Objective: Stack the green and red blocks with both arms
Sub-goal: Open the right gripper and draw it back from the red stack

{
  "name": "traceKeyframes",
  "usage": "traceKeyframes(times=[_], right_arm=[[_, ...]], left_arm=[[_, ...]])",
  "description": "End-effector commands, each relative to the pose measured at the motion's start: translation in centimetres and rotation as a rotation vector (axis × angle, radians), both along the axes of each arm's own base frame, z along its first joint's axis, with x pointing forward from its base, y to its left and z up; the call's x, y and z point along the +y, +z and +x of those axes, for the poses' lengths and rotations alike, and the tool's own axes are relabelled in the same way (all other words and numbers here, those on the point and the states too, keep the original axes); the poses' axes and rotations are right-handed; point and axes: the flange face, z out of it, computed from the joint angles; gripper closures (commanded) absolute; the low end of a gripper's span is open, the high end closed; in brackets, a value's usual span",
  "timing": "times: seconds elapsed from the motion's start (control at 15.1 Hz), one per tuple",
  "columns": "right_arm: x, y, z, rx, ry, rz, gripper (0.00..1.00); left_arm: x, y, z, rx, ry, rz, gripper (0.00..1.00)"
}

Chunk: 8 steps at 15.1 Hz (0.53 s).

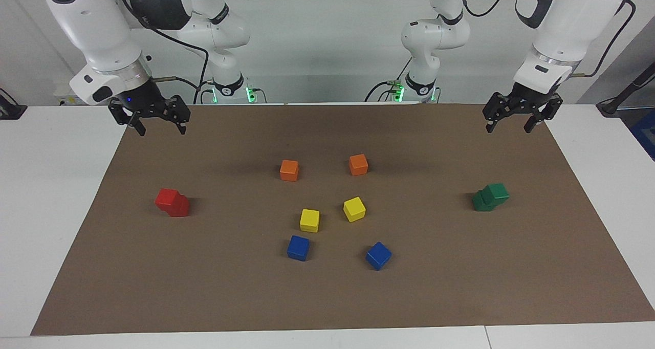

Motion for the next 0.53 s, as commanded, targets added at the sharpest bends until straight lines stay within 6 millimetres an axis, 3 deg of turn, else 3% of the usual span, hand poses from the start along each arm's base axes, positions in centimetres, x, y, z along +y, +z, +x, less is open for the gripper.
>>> traceKeyframes(times=[0.0,0.46], right_arm=[[-0.04,0.12,-0.07,0.028,0.014,0.025,0.00],[-0.30,0.16,-0.11,0.031,0.013,0.008,0.00]], left_arm=[[0.00,0.58,-0.28,-0.014,0.009,-0.009,0.00],[0.00,0.58,-0.28,-0.014,0.009,-0.009,0.00]])
